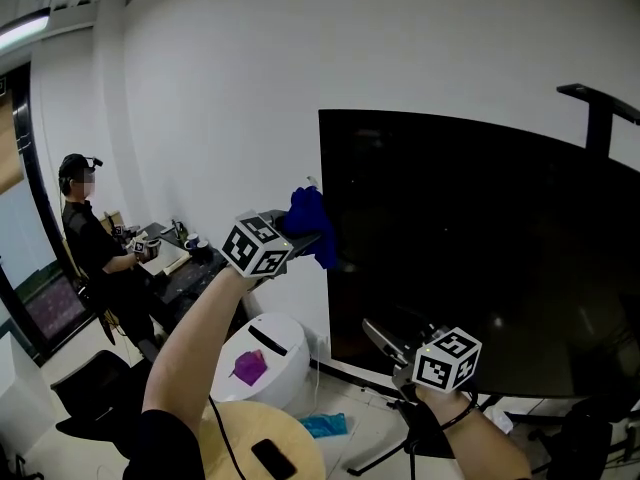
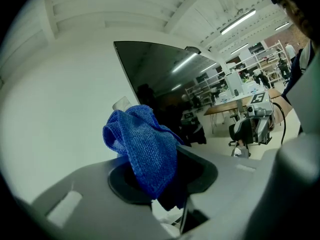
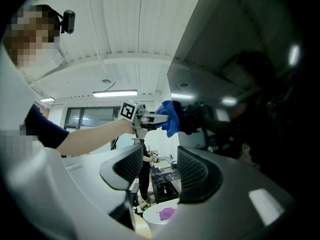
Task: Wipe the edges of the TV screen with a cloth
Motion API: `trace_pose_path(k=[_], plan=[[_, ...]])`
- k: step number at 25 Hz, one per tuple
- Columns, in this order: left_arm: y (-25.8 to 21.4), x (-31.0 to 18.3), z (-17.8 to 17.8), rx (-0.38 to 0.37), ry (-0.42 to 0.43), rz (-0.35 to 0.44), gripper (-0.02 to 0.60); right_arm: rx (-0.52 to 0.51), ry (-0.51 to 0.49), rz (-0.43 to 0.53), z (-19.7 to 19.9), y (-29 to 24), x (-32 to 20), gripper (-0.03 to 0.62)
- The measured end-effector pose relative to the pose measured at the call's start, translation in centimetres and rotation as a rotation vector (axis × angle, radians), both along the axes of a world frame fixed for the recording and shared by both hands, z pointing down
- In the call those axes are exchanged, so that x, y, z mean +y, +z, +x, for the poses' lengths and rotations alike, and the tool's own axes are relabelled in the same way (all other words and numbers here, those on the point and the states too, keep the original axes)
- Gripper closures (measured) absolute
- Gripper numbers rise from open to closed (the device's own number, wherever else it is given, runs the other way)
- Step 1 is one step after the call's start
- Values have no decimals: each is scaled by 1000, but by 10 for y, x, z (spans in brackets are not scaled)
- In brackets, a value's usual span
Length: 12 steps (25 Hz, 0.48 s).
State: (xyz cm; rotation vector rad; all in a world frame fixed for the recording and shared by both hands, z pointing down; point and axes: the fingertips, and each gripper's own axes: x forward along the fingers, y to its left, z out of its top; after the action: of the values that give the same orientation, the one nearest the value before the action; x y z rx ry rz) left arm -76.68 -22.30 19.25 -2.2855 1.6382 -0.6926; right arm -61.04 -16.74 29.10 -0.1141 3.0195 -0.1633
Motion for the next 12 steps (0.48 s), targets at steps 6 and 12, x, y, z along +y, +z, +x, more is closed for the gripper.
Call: trace_pose_path(k=[6, 12], plan=[[-34, 1, -1, -17, -16, 22, 468, -5, 7, 49, 6, -18, 2, 373], [-74, 5, -1, -73, -20, 47, 468, -32, 17, 113, 16, -57, 2, 373]])
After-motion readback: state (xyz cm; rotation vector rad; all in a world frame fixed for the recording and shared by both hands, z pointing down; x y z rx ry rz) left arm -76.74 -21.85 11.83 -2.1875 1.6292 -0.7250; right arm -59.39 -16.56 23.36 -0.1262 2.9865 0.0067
